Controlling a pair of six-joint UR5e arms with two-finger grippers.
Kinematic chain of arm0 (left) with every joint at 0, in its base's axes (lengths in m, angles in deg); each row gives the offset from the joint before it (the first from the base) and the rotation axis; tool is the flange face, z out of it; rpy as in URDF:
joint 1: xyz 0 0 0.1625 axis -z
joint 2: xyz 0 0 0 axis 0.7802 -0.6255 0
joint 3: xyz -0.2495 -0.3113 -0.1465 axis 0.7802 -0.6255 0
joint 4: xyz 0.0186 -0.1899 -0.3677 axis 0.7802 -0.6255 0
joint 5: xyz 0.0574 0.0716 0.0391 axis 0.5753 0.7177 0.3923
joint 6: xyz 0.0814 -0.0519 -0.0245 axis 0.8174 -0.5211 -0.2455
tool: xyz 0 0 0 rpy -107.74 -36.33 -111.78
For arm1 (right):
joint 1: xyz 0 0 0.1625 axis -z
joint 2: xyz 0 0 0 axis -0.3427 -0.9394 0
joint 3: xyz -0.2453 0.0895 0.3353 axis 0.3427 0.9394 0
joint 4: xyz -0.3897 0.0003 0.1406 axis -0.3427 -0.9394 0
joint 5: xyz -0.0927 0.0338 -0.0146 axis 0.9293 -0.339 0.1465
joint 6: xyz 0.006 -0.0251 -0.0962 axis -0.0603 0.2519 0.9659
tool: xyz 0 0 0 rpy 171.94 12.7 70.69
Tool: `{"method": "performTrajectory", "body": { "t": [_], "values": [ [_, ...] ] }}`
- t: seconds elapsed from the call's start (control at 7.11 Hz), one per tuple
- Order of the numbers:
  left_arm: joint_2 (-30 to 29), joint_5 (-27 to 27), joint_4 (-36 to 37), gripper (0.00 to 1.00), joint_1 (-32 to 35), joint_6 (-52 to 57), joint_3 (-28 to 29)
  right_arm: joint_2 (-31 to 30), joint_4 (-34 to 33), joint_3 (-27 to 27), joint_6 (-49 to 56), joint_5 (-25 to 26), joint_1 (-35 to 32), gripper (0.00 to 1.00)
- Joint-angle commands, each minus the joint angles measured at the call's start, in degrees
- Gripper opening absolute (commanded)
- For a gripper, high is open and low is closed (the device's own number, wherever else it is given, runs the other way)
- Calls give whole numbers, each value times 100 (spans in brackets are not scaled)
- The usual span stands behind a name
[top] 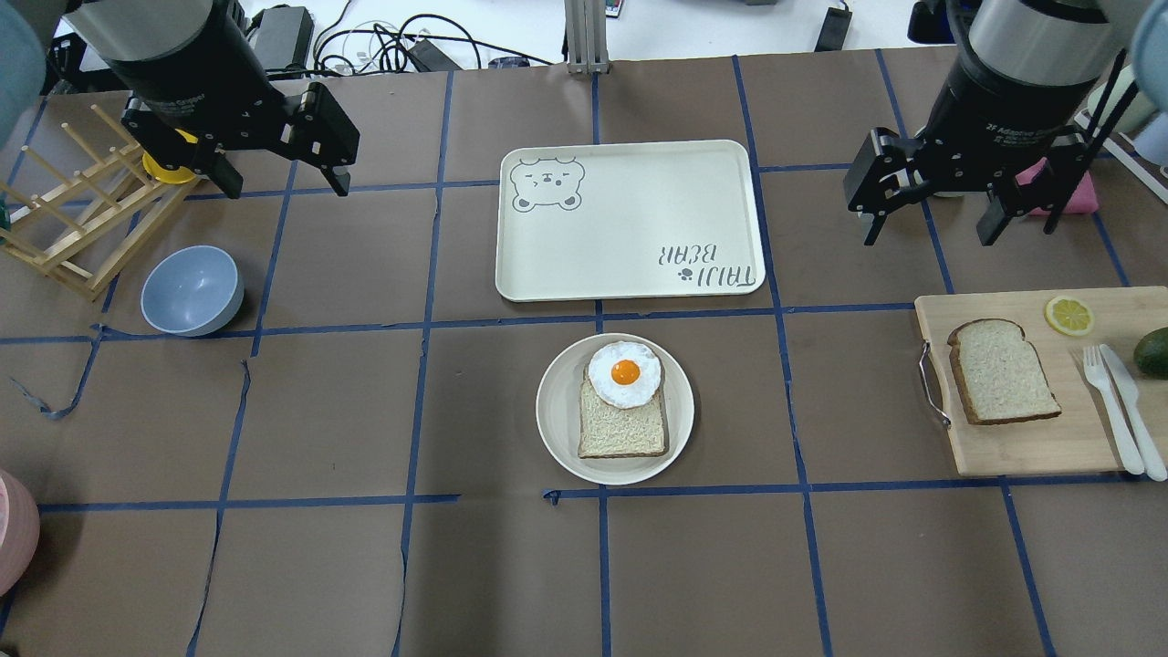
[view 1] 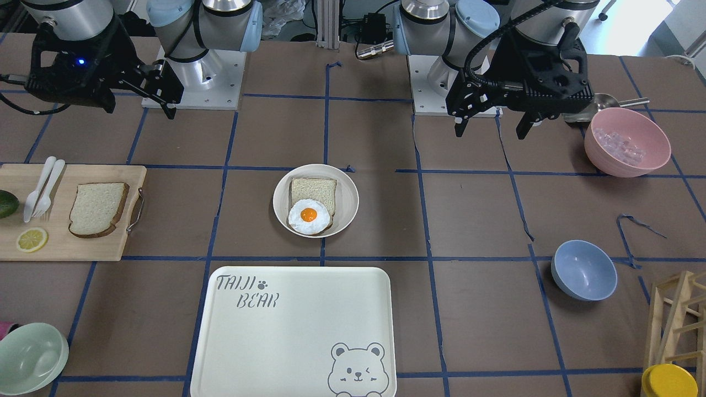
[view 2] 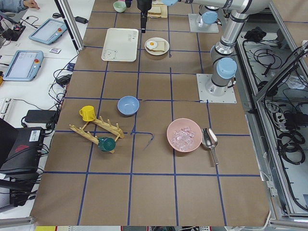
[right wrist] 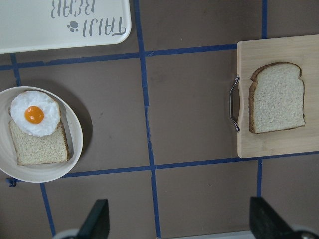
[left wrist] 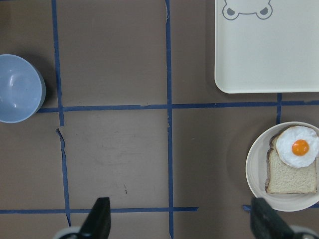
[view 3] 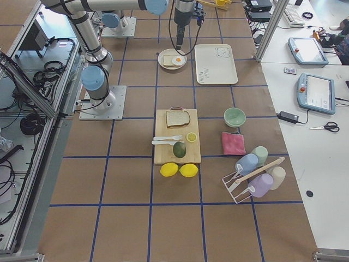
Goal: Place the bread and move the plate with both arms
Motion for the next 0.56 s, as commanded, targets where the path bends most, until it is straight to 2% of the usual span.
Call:
{"method": "performTrajectory", "body": {
  "t": [0.0,0.42],
  "values": [
    [-3,-2,2,100,0,2,-6,-5,-1,-4,0,3,1,100],
    [6,-19,2,100,0,2,2,4,-1,-4,78,-6,1,100]
  ]
}}
